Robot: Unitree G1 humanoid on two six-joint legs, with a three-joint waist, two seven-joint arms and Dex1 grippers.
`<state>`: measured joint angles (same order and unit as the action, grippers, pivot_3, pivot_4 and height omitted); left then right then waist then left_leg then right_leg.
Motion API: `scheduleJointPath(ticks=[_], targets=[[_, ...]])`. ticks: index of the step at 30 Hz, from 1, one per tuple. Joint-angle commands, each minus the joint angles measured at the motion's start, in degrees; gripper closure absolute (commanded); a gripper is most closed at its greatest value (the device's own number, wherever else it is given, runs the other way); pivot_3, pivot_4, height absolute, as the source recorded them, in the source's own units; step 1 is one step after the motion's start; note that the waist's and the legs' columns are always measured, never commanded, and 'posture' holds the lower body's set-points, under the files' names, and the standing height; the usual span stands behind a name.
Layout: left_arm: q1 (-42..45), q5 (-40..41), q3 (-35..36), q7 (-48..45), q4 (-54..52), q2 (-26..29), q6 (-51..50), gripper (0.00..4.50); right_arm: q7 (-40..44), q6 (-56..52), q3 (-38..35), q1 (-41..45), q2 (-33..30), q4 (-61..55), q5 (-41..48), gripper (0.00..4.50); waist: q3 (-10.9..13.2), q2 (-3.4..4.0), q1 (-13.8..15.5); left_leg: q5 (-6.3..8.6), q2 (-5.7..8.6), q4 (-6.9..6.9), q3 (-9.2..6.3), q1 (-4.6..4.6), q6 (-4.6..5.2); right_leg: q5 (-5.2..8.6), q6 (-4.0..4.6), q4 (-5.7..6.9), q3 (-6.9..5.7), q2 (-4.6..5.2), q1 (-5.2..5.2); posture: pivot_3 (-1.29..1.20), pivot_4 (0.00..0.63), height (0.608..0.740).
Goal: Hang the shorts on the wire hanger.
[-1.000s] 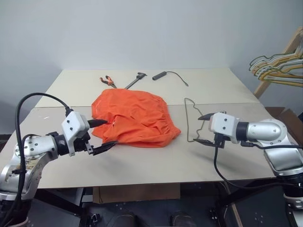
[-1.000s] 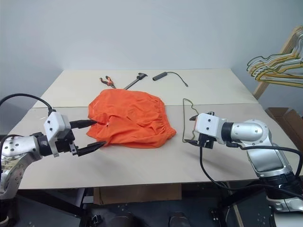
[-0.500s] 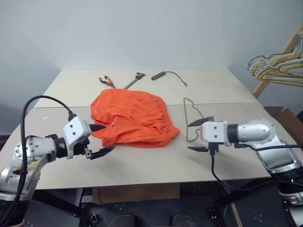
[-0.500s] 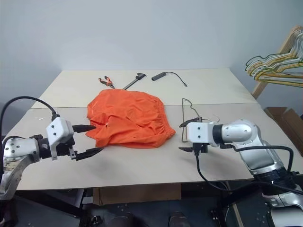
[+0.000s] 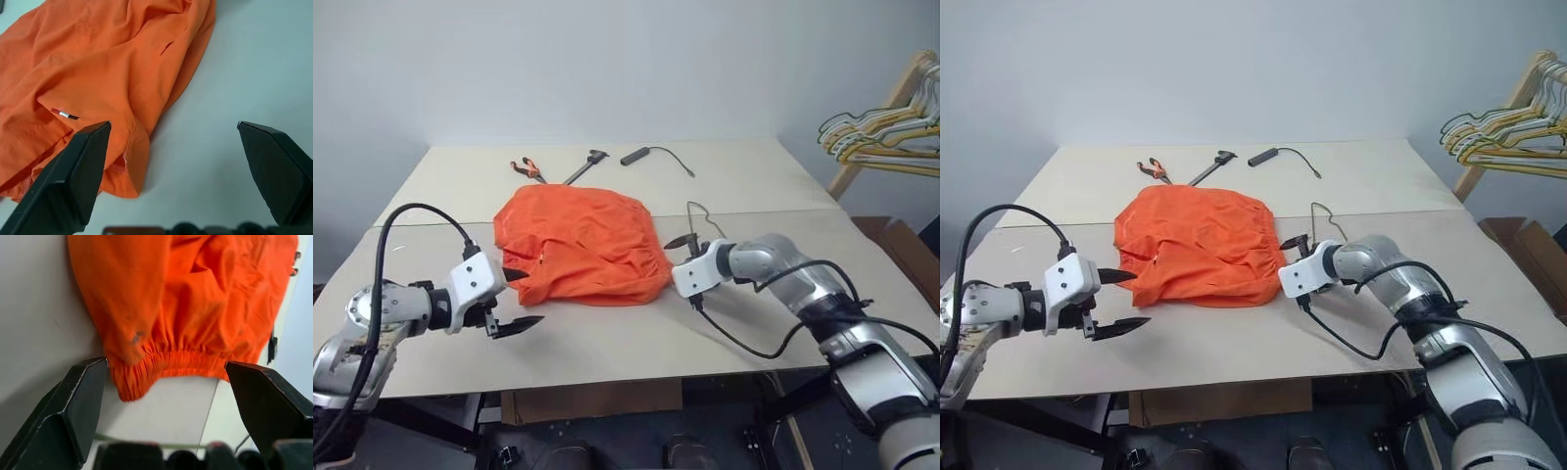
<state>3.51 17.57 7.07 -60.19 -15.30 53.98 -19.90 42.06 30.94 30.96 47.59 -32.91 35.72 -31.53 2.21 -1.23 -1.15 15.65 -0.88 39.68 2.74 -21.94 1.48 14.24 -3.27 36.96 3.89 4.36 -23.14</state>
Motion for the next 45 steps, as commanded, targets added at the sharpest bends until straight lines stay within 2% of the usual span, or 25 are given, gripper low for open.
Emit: scheduleJointPath(ticks=[1, 5, 7, 9, 13, 19, 20, 25, 30, 35, 36, 37, 38, 39, 45], targets=[[-0.4, 0.0, 1.8, 0.6, -2.2, 0.8, 0.2, 0.00, -3.3, 4.3, 1.3, 4.1, 1.2, 5.6, -2.9, 0.07, 0.0, 0.01, 0.0, 0.00, 0.00, 0.00, -0.02, -0.01, -0.01, 0.00, 0.00, 0.02, 0.00, 0.00, -0.01, 0.07, 0.000, 0.740], [-1.6, 0.5, 2.8, 1.1, -3.3, 0.7, -0.4, 0.00, -4.7, 6.5, 3.0, 6.6, 2.5, 11.3, -4.8, 0.07, 0.0, 0.00, 0.0, 0.00, 0.00, -0.01, -0.35, 0.02, -0.01, 0.00, 0.01, 0.04, 0.02, 0.01, -0.01, 0.08, 0.000, 0.740], [-2.2, 0.4, 3.0, 1.3, -3.6, 0.7, -0.3, 0.00, -4.9, 7.4, 3.2, 7.3, 2.9, 13.6, -5.0, 0.43, 0.0, 0.01, 0.0, -0.01, 0.01, -0.01, -0.41, 0.03, -0.01, 0.00, 0.01, 0.05, 0.02, 0.02, 0.01, 0.08, 0.000, 0.740], [-2.1, -0.1, 2.6, 1.9, -3.6, 0.5, 0.0, 0.00, -5.2, 7.7, 3.5, 7.9, 3.0, 15.2, -5.7, 0.91, 0.0, 0.00, 0.1, -0.01, 0.01, -0.02, -0.42, 0.08, -0.01, 0.00, 0.01, 0.06, 0.02, 0.01, 0.04, 0.08, 0.000, 0.740], [1.1, -2.2, 0.3, 3.8, -2.0, -0.3, 1.2, 0.00, -5.3, 8.6, 3.3, 7.8, 2.8, 16.2, -5.6, 2.29, 0.0, 0.01, 0.2, -0.01, 0.02, -0.02, -0.44, 0.12, -0.01, 0.00, 0.02, 0.08, 0.01, 0.01, 0.06, 0.08, 0.000, 0.740], [9.8, -10.6, -8.7, 4.2, 4.8, -1.5, 6.2, 0.00, -3.9, 8.4, 2.6, 6.4, 2.2, 15.1, -4.2, 4.32, 0.0, 0.01, 0.2, -0.03, 0.06, -0.03, -0.44, 0.14, -0.04, 0.00, 0.02, 0.08, 0.01, 0.00, 0.08, 0.06, 0.000, 0.740], [11.3, -11.7, -10.3, 3.4, 6.2, -1.6, 6.8, 0.00, -3.2, 8.5, 2.4, 6.0, 2.0, 14.5, -3.7, 4.48, 0.0, 0.01, 0.2, -0.03, 0.07, -0.03, -0.44, 0.12, -0.04, 0.00, 0.02, 0.10, 0.01, 0.00, 0.08, 0.05, 0.000, 0.740], [15.6, -16.6, -15.8, -0.8, 11.0, 0.3, 8.5, 0.00, -2.4, 7.7, 1.6, 4.8, 1.7, 12.7, -2.6, 4.48, 0.0, 0.01, -0.4, -0.02, 0.06, -0.04, -0.40, 0.05, -0.04, 0.00, 0.02, 0.07, 0.01, -0.02, 0.01, 0.04, 0.000, 0.740], [20.5, -22.1, -19.3, 1.8, 17.5, -2.4, 10.2, 0.00, -3.6, 5.4, 0.5, 3.4, 1.6, 10.6, -2.1, 4.48, 0.0, 0.00, -1.1, -0.03, 0.07, -0.02, -0.38, 0.07, -0.04, 0.00, 0.01, 0.08, 0.00, -0.02, 0.06, 0.03, 0.000, 0.740], [20.4, -21.1, -18.2, -0.4, 16.0, -2.4, 8.7, 1.50, -3.6, 4.8, 0.6, 2.7, 1.3, 9.6, -2.5, 4.50, 0.0, 0.00, -1.6, -0.02, 0.06, 0.00, -0.46, -0.04, -0.03, 0.00, 0.01, 0.08, 0.02, -0.01, -0.04, 0.02, 0.000, 0.740], [20.0, -21.1, -17.9, -0.3, 15.9, -2.3, 8.7, 1.58, -3.8, 4.6, 0.5, 2.6, 1.2, 9.5, -2.6, 4.50, 0.0, 0.00, -1.7, -0.02, 0.06, 0.00, -0.46, -0.04, -0.03, 0.00, 0.01, 0.09, 0.02, -0.01, -0.04, 0.03, 0.000, 0.740], [19.2, -21.2, -17.7, -0.4, 16.0, -2.1, 9.0, 1.92, -3.9, 4.4, 0.5, 2.4, 1.2, 9.3, -2.6, 4.50, 0.0, 0.00, -1.7, -0.02, 0.05, 0.00, -0.46, -0.04, -0.03, 0.00, 0.01, 0.09, 0.02, -0.02, -0.03, 0.03, 0.000, 0.740], [18.7, -21.2, -17.7, -0.4, 16.1, -1.9, 9.2, 2.01, -4.0, 4.2, 0.4, 2.3, 1.2, 9.2, -2.6, 4.50, 0.0, 0.00, -1.7, -0.03, 0.05, 0.00, -0.47, -0.01, -0.03, 0.00, 0.01, 0.11, 0.02, -0.02, -0.02, 0.03, 0.000, 0.740], [18.4, -21.2, -17.4, -0.3, 16.0, -1.9, 9.2, 2.28, -4.1, 4.0, 0.3, 2.1, 1.3, 9.0, -2.4, 4.50, 0.0, 0.00, -1.7, -0.02, 0.05, 0.00, -0.47, 0.03, -0.03, 0.00, 0.01, 0.11, 0.03, -0.01, 0.00, 0.03, 0.000, 0.740], [15.5, -19.3, -15.1, -0.9, 12.8, -1.0, 8.0, 4.26, -4.0, 2.4, -0.7, 0.4, 1.2, 6.3, -1.5, 4.50, 0.0, 0.00, -1.4, -0.02, 0.04, 0.00, -0.49, 0.00, -0.03, 0.00, 0.01, 0.11, 0.03, -0.01, -0.01, 0.04, 0.000, 0.740]])
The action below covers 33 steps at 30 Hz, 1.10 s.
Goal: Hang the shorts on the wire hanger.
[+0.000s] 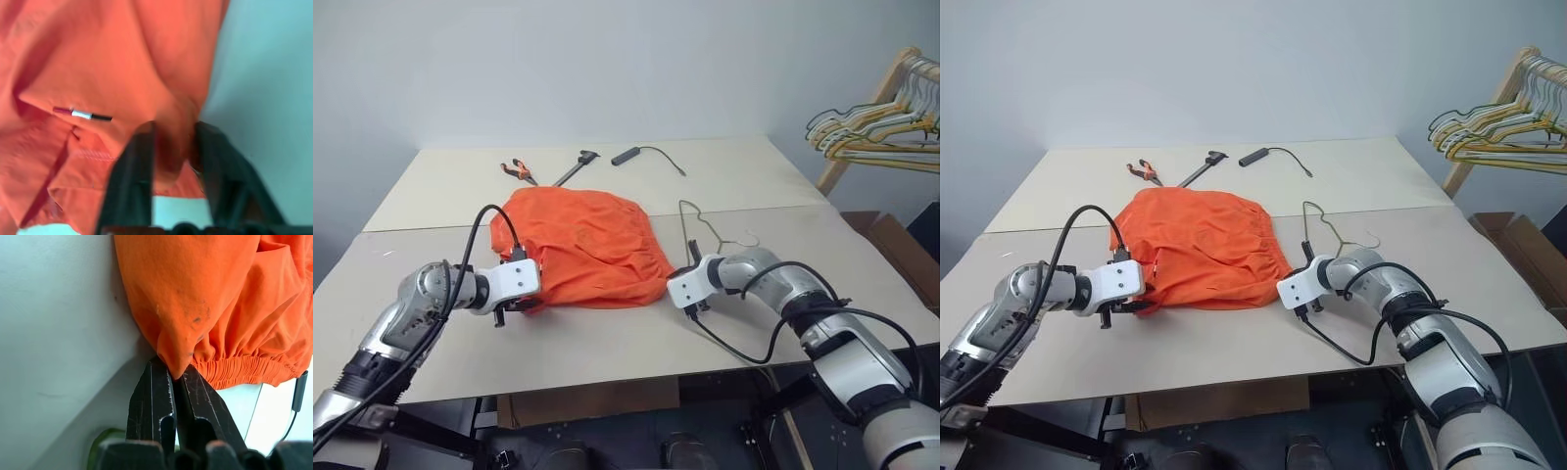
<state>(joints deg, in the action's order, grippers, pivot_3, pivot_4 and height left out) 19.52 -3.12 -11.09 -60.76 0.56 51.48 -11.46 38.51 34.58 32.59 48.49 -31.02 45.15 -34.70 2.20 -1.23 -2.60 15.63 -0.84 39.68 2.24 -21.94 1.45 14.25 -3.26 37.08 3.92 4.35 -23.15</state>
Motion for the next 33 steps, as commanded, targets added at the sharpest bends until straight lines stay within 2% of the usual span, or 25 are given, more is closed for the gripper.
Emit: scheduleJointPath(ticks=[1, 6, 10, 13, 16, 20, 25, 32, 33], targets=[[-1.1, 1.6, 3.4, -0.4, -3.8, 1.8, -0.6, 4.46, -0.4, -1.8, -2.7, -1.0, -0.7, -3.9, 1.9, 4.50, 0.0, 0.00, 0.0, 0.00, 0.00, 0.00, 0.00, 0.00, 0.00, 0.00, 0.00, 0.00, 0.00, 0.00, 0.00, 0.04, 0.000, 0.740], [-9.3, 4.2, 9.1, -3.1, -13.0, 7.8, -4.1, 4.46, 4.8, -7.6, -5.3, -6.2, -2.9, -16.3, 4.4, 4.50, 0.0, 0.00, -0.2, 0.01, -0.05, -0.02, -0.01, -0.06, 0.01, 0.00, 0.00, 0.04, 0.02, -0.02, -0.07, 0.05, 0.000, 0.740], [-20.5, 11.3, 19.1, -8.3, -24.8, 12.7, -9.6, 4.46, 13.4, -15.9, -7.4, -12.9, -7.2, -34.2, 7.2, 4.50, 0.0, -0.01, 0.4, 0.02, -0.06, 0.00, 0.00, -0.09, 0.03, 0.00, 0.00, -0.01, 0.00, 0.03, -0.07, 0.05, 0.000, 0.740], [-29.4, 15.6, 27.1, -10.7, -33.4, 13.3, -15.1, 4.46, 18.6, -21.3, -8.0, -17.3, -9.6, -45.2, 8.3, 4.50, 0.0, -0.01, 1.0, 0.04, -0.15, 0.00, -0.01, -0.03, 0.05, 0.03, -0.01, -0.03, -0.02, 0.03, -0.01, 0.05, 0.000, 0.740], [-37.8, 17.8, 31.5, -12.3, -40.2, 12.9, -20.0, 4.46, 18.9, -23.9, -7.4, -19.2, -9.8, -47.7, 6.0, 4.50, 0.0, -0.02, 1.5, 0.04, -0.12, 0.00, 0.06, 0.25, 0.05, 0.06, 0.02, -0.02, -0.01, -0.01, 0.17, 0.04, 0.000, 0.740], [-44.6, 17.4, 31.3, -10.6, -44.6, 12.3, -23.5, 4.46, 17.8, -24.3, -6.2, -19.6, -9.5, -46.6, 3.0, 4.50, 0.1, -0.05, 1.7, 0.05, -0.12, -0.07, 0.17, 0.83, 0.04, 0.19, 0.13, -0.04, -0.02, -0.02, 0.69, 0.06, 0.000, 0.740], [-48.7, 17.0, 29.2, -8.2, -44.7, 11.6, -25.0, 4.46, 22.1, -24.0, -5.7, -21.0, -11.1, -50.3, 5.3, 4.50, 0.1, -0.06, 1.9, 0.05, -0.12, -0.10, 0.16, 0.88, 0.03, 0.24, 0.18, -0.04, -0.10, -0.05, 0.77, 0.06, 0.000, 0.740], [-52.2, 11.2, 27.4, -7.4, -39.9, 14.5, -19.3, 4.46, 27.6, -23.4, -5.9, -22.9, -13.5, -55.1, 10.3, 4.50, 0.1, -0.14, 1.9, 0.08, -0.13, -0.09, 0.11, 0.91, 0.00, 0.27, 0.20, -0.08, -0.11, -0.02, 0.82, 0.06, 0.000, 0.740], [-52.0, 11.5, 27.5, -8.2, -39.3, 14.2, -17.0, 4.26, 27.2, -23.1, -6.1, -23.0, -13.2, -55.0, 10.8, 4.50, 0.1, -0.14, 1.9, 0.08, -0.14, -0.10, 0.11, 0.95, 0.01, 0.29, 0.23, -0.08, -0.12, -0.02, 0.84, 0.05, 0.000, 0.740]])
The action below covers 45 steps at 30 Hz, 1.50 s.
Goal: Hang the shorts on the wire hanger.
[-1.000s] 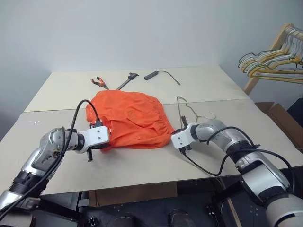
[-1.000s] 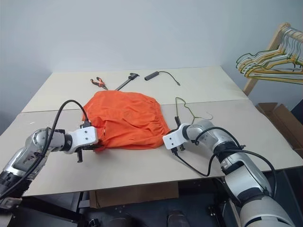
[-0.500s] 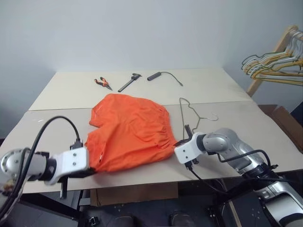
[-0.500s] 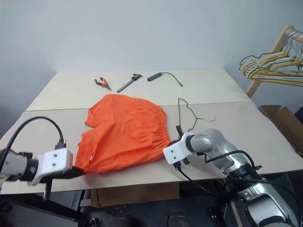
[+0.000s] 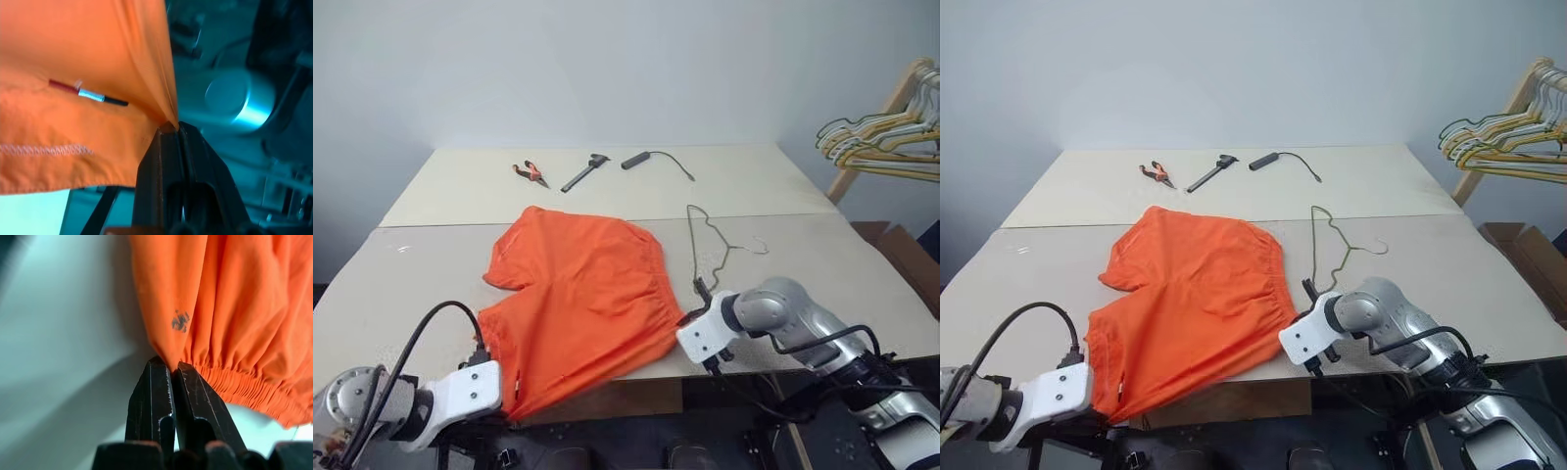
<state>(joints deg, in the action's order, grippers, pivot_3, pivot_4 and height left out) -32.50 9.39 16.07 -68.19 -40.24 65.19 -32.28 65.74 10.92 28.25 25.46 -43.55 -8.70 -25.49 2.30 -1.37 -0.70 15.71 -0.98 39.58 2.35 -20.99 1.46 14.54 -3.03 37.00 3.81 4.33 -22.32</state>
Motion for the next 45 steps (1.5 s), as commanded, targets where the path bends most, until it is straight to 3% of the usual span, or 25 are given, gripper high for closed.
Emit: scheduleJointPath(ticks=[1, 7, 13, 14, 18, 23, 26, 30, 36, 45], targets=[[0.0, -0.3, 0.7, -1.8, 1.8, 0.2, 5.6, 4.04, 0.1, 1.3, -1.7, 0.0, -0.6, -1.1, 2.3, 4.22, 0.0, 0.00, 0.0, 0.00, -0.01, 0.00, 0.00, 0.01, 0.00, 0.01, 0.02, 0.00, 0.00, 0.00, 0.01, 0.05, 0.000, 0.740], [0.5, 6.3, 5.8, -8.0, 1.7, -0.4, 7.3, 2.37, 3.1, -1.3, -3.9, -0.4, -3.7, -1.4, 6.2, 2.34, 0.1, -0.07, 0.1, 0.03, 0.00, 0.00, 0.05, -0.08, -0.04, 0.03, 0.03, -0.04, -0.02, 0.04, -0.06, 0.04, 0.000, 0.740], [3.3, 12.9, 14.5, -12.5, 3.7, -1.2, 7.2, 0.38, 7.8, -11.8, -13.8, 1.0, -6.8, -1.2, 21.5, 0.20, 0.1, -0.11, 0.0, 0.03, -0.03, 0.00, 0.00, -0.02, -0.04, 0.06, 0.05, -0.05, -0.09, 0.05, 0.02, 0.05, 0.000, 0.740], [5.4, 13.8, 14.7, -11.0, 4.4, -2.4, 7.8, 0.06, 6.4, -14.8, -15.4, 2.1, -6.1, -0.3, 22.2, 0.00, 0.1, -0.10, 0.0, 0.03, -0.04, 0.00, -0.02, -0.01, -0.04, 0.06, 0.05, -0.05, -0.09, 0.04, 0.03, 0.05, 0.000, 0.740], [15.7, 15.0, 11.1, -3.5, 6.8, -6.4, 8.1, 0.02, -1.7, -28.1, -20.3, 7.0, -0.2, 3.9, 24.9, 0.00, 0.1, -0.11, -0.2, 0.03, -0.06, -0.02, -0.03, 0.05, -0.04, 0.04, 0.05, -0.01, -0.08, 0.00, 0.05, 0.05, 0.000, 0.740], [27.7, 16.0, 2.8, 3.0, 8.5, -11.8, 8.0, 0.02, -22.7, -55.0, -26.4, 16.1, 16.4, 14.4, 25.0, 0.00, 0.1, -0.14, -0.2, 0.02, -0.01, -0.08, -0.08, 0.00, -0.07, -0.02, 0.06, 0.07, -0.02, -0.01, -0.02, 0.03, 0.000, 0.740], [31.5, 16.8, -0.7, 4.2, 8.5, -12.6, 6.6, 0.02, -33.1, -63.0, -31.9, 18.5, 24.7, 19.7, 26.7, 0.00, 0.0, -0.16, -0.1, 0.01, 0.03, -0.15, -0.12, -0.23, -0.12, -0.06, 0.04, 0.09, -0.01, 0.01, -0.30, 0.02, 0.000, 0.740], [35.9, 16.4, -5.0, 5.4, 9.3, -13.6, 6.9, 0.02, -41.5, -62.1, -32.6, 18.6, 30.5, 25.1, 26.0, 0.00, 0.0, -0.13, -0.2, -0.14, 0.13, -0.23, -0.19, -1.02, -0.37, -0.10, 0.01, 0.13, -0.03, 0.07, -1.06, 0.01, 0.000, 0.740], [39.7, 12.0, -11.2, 4.2, 12.7, -12.8, 11.2, 0.02, -49.0, -59.4, -32.7, 19.2, 33.7, 32.5, 26.2, 0.00, 0.0, -0.10, -1.4, -0.18, 0.14, -0.25, -0.19, -1.01, -0.41, -0.14, 0.01, 0.14, -0.02, 0.01, -1.07, 0.02, 0.000, 0.740], [39.6, 11.6, -12.0, 3.2, 14.2, -12.7, 13.2, 0.02, -47.7, -57.9, -31.3, 18.9, 33.2, 37.9, 27.7, 0.00, 0.0, -0.11, -3.3, -0.18, 0.12, -0.26, -0.30, -0.96, -0.40, -0.15, -0.01, 0.12, -0.02, -0.03, -0.99, 0.02, 0.000, 0.740]])
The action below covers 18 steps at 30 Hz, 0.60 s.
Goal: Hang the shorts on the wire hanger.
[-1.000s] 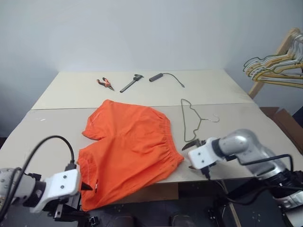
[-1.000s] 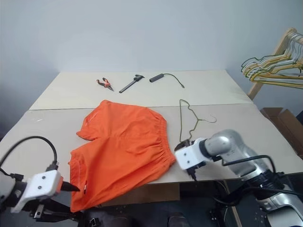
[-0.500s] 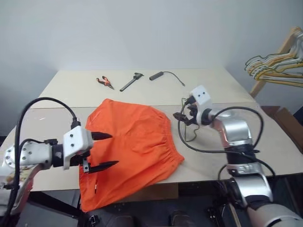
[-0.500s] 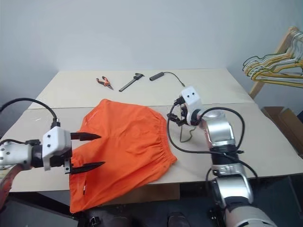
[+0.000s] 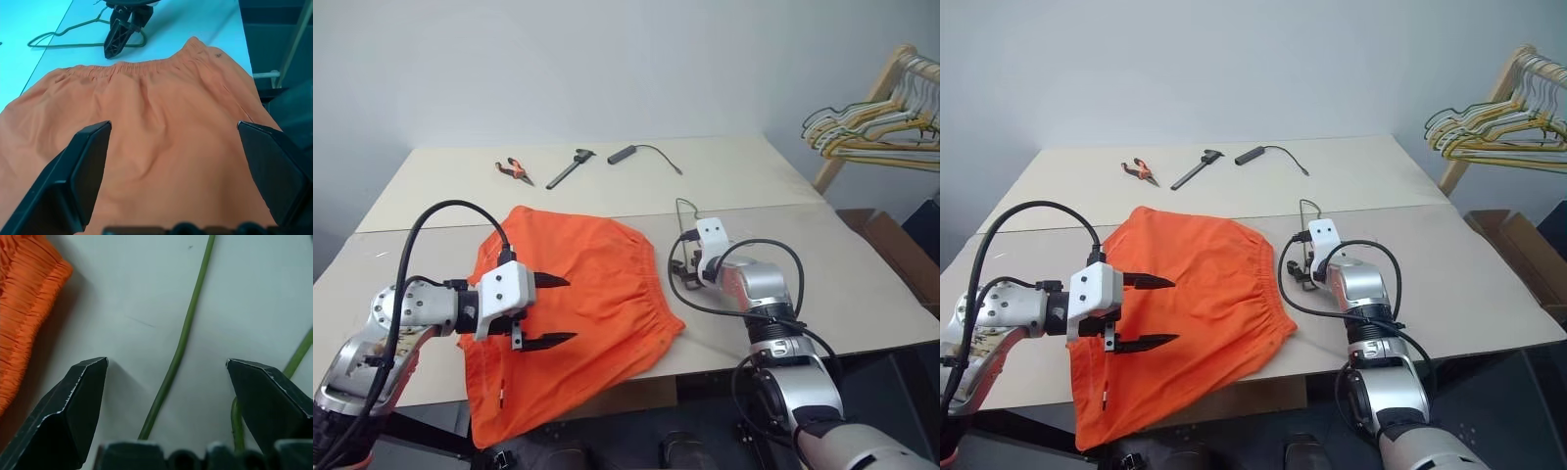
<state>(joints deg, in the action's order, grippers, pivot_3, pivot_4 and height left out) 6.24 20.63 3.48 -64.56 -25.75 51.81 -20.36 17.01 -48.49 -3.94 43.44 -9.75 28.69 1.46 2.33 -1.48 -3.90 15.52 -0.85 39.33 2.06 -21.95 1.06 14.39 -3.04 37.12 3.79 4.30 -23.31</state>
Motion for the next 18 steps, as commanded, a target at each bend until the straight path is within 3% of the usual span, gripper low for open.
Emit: scheduleJointPath(ticks=[1, 2, 5, 16, 18], targets=[[0.7, 0.4, 0.6, -0.6, -0.2, 0.8, 1.5, 0.02, 1.3, 1.6, 1.1, 0.8, -0.4, 0.8, 0.9, 0.00, 0.0, 0.00, -0.1, 0.00, 0.00, 0.00, -0.01, 0.05, 0.00, 0.00, 0.00, 0.00, 0.00, 0.00, 0.04, 0.02, 0.000, 0.740], [0.6, 0.3, 0.5, -0.6, -0.1, 0.8, 1.6, 0.02, 1.6, 1.8, 1.8, 0.6, -0.5, 1.2, 0.5, 0.00, 0.0, 0.00, -0.2, 0.00, 0.00, 0.00, -0.02, 0.08, 0.00, 0.00, 0.00, 0.00, 0.00, 0.00, 0.07, 0.02, 0.000, 0.740], [0.3, -0.1, 0.4, -0.7, 0.0, 0.9, 1.9, 0.00, 2.1, 1.3, 3.1, 0.6, -0.4, 2.4, 0.1, 0.58, 0.0, 0.00, -0.2, 0.00, -0.01, 0.00, -0.03, 0.14, 0.01, 0.00, 0.00, 0.00, 0.00, -0.02, 0.13, 0.02, 0.000, 0.740], [0.2, -0.1, 0.3, -0.6, -0.5, 1.0, 2.2, 0.00, 1.0, 2.4, 9.3, 1.1, -0.9, 8.4, -4.6, 4.40, -0.3, -0.26, -0.3, 0.01, -0.08, -0.27, -0.01, 0.86, 0.00, 0.01, 0.00, -0.09, 0.06, -0.09, 0.68, 0.02, 0.000, 0.740], [0.5, -0.2, 0.2, -0.5, -0.4, 0.8, 2.2, 0.00, 0.9, 2.9, 9.5, 1.3, -1.0, 9.0, -4.8, 4.49, -0.4, -0.32, -0.3, 0.01, -0.09, -0.32, -0.02, 1.04, 0.00, 0.02, 0.00, -0.14, 0.05, -0.10, 0.90, 0.02, 0.000, 0.740]])
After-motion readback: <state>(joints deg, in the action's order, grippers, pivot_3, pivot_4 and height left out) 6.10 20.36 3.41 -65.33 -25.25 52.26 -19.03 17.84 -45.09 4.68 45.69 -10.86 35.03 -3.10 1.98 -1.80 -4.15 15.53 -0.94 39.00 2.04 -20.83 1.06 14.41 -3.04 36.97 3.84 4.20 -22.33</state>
